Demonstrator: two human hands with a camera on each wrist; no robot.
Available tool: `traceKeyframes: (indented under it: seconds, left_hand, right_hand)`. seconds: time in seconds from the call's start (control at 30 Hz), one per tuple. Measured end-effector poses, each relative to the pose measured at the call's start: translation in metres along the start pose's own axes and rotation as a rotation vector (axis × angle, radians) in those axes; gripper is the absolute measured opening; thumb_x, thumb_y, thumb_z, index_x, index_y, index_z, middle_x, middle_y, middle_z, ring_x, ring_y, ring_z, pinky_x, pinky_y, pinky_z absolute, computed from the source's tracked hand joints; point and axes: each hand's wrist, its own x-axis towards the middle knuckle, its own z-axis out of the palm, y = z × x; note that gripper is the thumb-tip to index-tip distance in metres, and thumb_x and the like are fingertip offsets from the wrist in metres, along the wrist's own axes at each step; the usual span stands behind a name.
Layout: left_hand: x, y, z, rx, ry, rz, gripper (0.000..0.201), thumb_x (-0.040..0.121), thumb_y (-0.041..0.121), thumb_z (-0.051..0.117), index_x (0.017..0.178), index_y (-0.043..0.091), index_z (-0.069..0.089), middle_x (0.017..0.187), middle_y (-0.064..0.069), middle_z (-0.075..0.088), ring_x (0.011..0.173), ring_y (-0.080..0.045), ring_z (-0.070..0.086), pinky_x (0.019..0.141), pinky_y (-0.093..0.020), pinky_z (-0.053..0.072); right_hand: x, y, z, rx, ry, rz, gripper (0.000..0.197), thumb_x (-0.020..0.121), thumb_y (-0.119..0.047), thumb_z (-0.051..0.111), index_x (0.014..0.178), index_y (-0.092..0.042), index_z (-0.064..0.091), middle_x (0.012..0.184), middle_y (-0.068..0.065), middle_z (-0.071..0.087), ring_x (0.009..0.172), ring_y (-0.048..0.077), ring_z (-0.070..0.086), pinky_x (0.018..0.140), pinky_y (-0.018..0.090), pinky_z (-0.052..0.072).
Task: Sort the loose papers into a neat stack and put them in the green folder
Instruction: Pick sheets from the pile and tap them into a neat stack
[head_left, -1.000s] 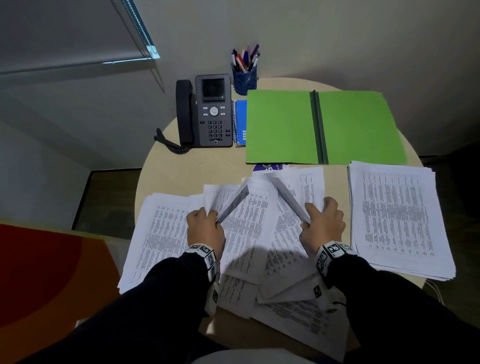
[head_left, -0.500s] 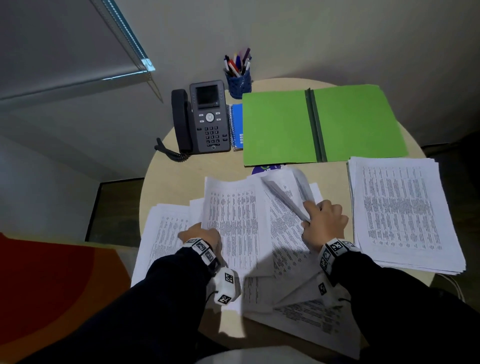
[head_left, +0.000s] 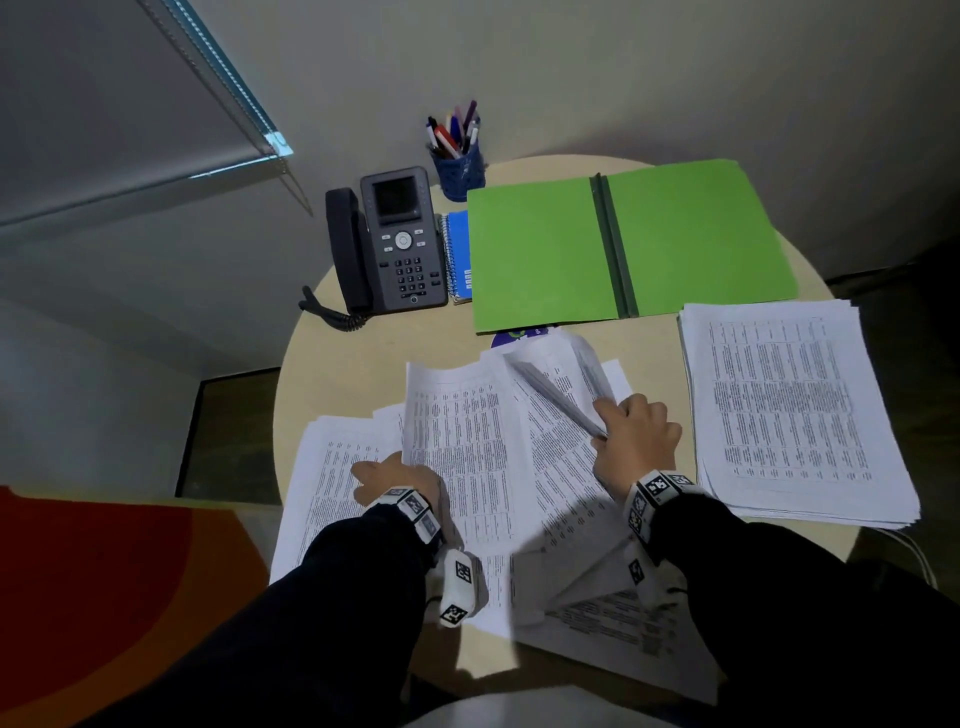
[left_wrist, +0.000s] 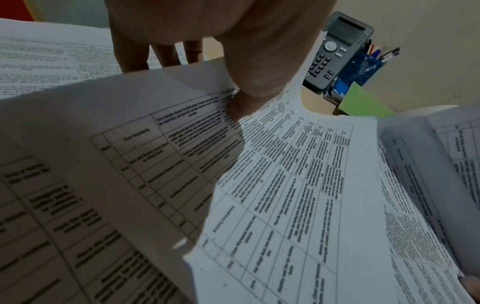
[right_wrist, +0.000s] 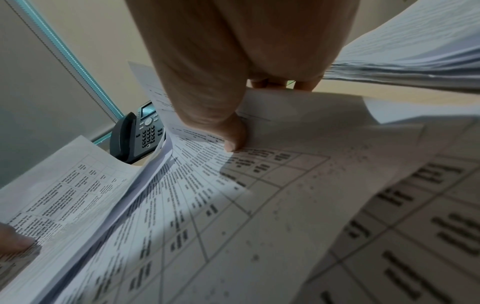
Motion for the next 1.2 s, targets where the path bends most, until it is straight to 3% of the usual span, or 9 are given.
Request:
traceKeyframes:
  seconds: [0.17,0.3,0.47,0.6,0.7,0.77,0.9,1.07,1.2]
  left_hand:
    - [-0.001,-0.002,0.0,0.005,-0.016,0.047,0.019,0.095,0.022,0.053,0.112,0.021,0.062,0.127,-0.009,0.037,0.104,-0.032,0.055,0.093,-0.031,0.044]
    - [0.006,-0.005,0.007,-0.031,-0.007,0.14,0.046,0.087,0.033,0.049,0.128,0.02,0.066,0.124,-0.008,0.059,0.101,-0.033,0.065,0.09,-0.043,0.057]
    - [-0.01,-0.007,-0.011,-0.304,0.12,0.254,0.031,0.101,0.017,0.05,0.131,0.012,0.057,0.095,-0.011,0.067,0.071,-0.025,0.064,0.058,-0.033,0.055]
    - [-0.017,-0.019,-0.035,-0.537,0.099,0.245,0.069,0.102,0.011,0.059,0.154,0.033,0.02,0.089,-0.002,0.066,0.052,-0.012,0.059,0.039,-0.018,0.039]
    - [-0.009,-0.032,-0.054,-0.613,0.002,0.217,0.036,0.102,0.015,0.06,0.137,0.014,0.052,0.097,-0.003,0.065,0.076,-0.019,0.067,0.054,-0.017,0.047]
    - [0.005,-0.046,-0.064,-0.608,-0.031,0.209,0.017,0.103,0.02,0.056,0.116,0.016,0.066,0.083,-0.002,0.069,0.075,-0.025,0.067,0.058,-0.026,0.053]
    - [0.031,-0.078,-0.081,-0.787,-0.062,0.167,0.024,0.101,0.024,0.059,0.122,0.034,0.066,0.107,0.002,0.076,0.1,-0.027,0.072,0.094,-0.049,0.057]
    - [0.049,-0.115,-0.099,-0.923,0.008,0.099,0.025,0.096,0.022,0.067,0.12,0.03,0.068,0.11,0.001,0.075,0.097,-0.026,0.072,0.096,-0.05,0.055]
    - [0.07,-0.149,-0.1,-0.923,0.001,0.066,0.017,0.088,0.034,0.069,0.104,0.035,0.071,0.108,0.002,0.077,0.099,-0.03,0.072,0.097,-0.058,0.053]
  right_hand:
    - [-0.004,-0.001,-0.002,0.016,0.018,-0.007,0.05,0.08,-0.024,0.071,0.127,-0.032,0.056,0.11,0.004,0.048,0.104,0.031,0.041,0.084,0.044,0.032]
    - [-0.004,-0.005,-0.008,0.079,0.021,0.05,0.083,0.081,-0.024,0.073,0.149,-0.031,0.026,0.117,0.004,0.052,0.108,0.029,0.045,0.087,0.046,0.031]
    - [0.001,0.002,-0.025,0.418,-0.037,0.121,0.12,0.083,-0.006,0.075,0.154,-0.044,-0.014,0.129,0.014,0.059,0.089,0.032,0.065,0.076,0.042,0.053]
    - [0.008,0.011,-0.041,0.486,-0.138,0.235,0.058,0.086,-0.01,0.067,0.139,-0.018,0.042,0.112,0.013,0.07,0.07,0.025,0.064,0.064,0.036,0.057]
    - [0.006,0.015,-0.064,0.588,-0.281,0.227,0.017,0.087,-0.021,0.066,0.103,-0.016,0.066,0.09,0.009,0.072,0.072,0.027,0.068,0.059,0.032,0.055]
    - [0.005,0.023,-0.076,0.679,-0.335,0.229,0.015,0.087,-0.024,0.069,0.1,-0.017,0.069,0.089,0.011,0.073,0.076,0.027,0.069,0.066,0.032,0.054]
    - [-0.007,0.034,-0.085,0.797,-0.405,0.203,0.023,0.088,-0.027,0.071,0.11,-0.022,0.072,0.083,-0.001,0.074,0.074,0.022,0.066,0.073,0.034,0.051]
    - [-0.028,0.01,-0.06,0.538,-0.443,0.102,0.017,0.091,-0.032,0.066,0.108,-0.031,0.061,0.096,-0.004,0.069,0.084,0.016,0.068,0.062,0.026,0.049]
    - [-0.029,-0.002,-0.019,0.11,-0.251,0.007,0.038,0.087,-0.033,0.063,0.124,-0.022,0.064,0.142,0.011,0.047,0.133,0.031,0.035,0.105,0.042,0.044]
